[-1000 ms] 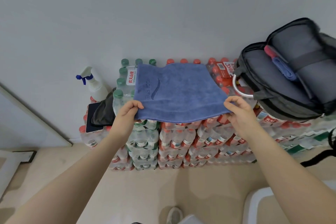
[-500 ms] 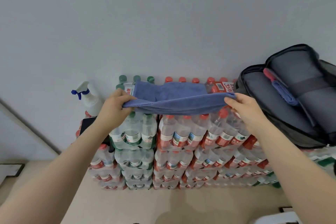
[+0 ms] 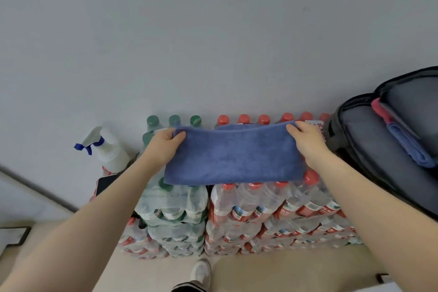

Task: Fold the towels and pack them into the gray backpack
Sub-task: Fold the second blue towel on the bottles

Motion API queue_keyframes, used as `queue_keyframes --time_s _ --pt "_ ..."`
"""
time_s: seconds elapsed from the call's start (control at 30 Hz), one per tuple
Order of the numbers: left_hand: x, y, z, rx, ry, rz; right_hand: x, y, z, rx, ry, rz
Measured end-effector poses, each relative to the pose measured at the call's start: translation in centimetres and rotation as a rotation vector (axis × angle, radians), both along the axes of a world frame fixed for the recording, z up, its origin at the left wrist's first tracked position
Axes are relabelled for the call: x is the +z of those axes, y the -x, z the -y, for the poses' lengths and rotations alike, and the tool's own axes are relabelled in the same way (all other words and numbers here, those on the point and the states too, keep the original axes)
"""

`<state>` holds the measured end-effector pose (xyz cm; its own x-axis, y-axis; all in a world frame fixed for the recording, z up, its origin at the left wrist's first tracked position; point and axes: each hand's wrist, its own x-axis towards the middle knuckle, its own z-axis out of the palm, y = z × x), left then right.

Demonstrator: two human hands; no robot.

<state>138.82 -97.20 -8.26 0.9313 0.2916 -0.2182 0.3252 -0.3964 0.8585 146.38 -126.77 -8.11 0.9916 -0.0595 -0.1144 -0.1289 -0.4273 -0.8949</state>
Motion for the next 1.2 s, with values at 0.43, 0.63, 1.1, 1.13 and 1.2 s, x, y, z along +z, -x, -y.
queue_keyframes --time_s 0.43,0.63,1.1,1.13,1.2 --pt "-1.4 -4.7 -0.7 -0.049 -0.458 -0.096 -2.3 -3.9 -1.8 -0.068 0.319 -0.047" --pt "-1.9 -4.9 -0.6 -0.040 -0.750 -0.128 -2.4 -3.6 -2.1 -0.042 0.369 -0.005" --pt "-3.7 -3.8 2.5 -0.687 -0.905 0.219 -3.3 0.7 -10.5 0.693 0.781 0.198" --pt "-4.2 -3.8 1.9 -0.682 -0.886 0.159 -3.7 0.7 -10.2 0.722 0.881 0.206" --pt "-4.5 -4.0 0.9 -0.668 -0.893 0.124 -3.7 0.1 -9.1 0.691 0.956 0.193"
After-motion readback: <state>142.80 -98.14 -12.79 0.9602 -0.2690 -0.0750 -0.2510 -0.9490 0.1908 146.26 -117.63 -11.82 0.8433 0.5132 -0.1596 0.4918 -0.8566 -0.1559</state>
